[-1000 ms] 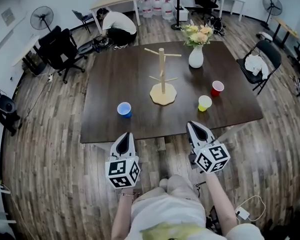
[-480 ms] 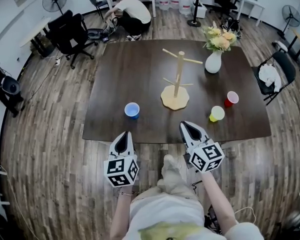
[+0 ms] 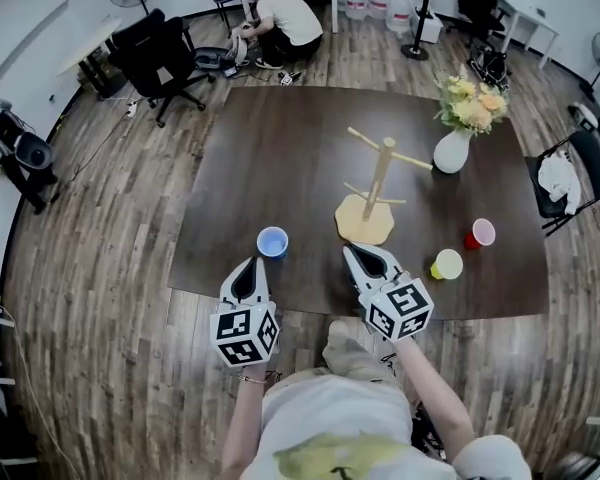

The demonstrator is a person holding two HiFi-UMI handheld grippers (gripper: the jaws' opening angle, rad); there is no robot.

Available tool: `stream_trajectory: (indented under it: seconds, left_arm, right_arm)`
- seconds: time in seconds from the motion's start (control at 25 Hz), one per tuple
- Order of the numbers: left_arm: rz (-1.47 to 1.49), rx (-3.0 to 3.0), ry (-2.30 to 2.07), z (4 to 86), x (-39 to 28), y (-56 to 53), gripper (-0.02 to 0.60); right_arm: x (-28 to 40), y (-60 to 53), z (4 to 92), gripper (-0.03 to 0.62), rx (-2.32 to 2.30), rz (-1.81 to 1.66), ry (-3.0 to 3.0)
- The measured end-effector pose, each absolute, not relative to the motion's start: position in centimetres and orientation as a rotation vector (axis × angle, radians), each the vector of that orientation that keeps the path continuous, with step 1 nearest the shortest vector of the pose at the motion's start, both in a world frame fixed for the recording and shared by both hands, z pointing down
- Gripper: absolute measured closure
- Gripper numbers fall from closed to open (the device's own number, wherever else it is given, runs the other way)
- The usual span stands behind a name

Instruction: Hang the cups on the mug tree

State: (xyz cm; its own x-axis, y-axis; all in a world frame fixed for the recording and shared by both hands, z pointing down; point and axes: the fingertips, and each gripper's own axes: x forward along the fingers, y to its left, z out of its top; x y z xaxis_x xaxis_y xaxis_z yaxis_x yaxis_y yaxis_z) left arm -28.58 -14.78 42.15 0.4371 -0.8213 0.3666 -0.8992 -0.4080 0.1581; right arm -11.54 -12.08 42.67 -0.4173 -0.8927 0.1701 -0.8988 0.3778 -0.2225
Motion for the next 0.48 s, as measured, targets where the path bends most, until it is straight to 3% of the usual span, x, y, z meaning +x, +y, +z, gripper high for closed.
stream_trajectory:
  seconds: [0.48]
  left_arm:
    - [0.336,2.204,-1.613,44.8,-30.2,-17.3,0.566]
  right_arm:
    - [-16.7,-16.3,44.3,0.574,1.333,0.392,-2.724]
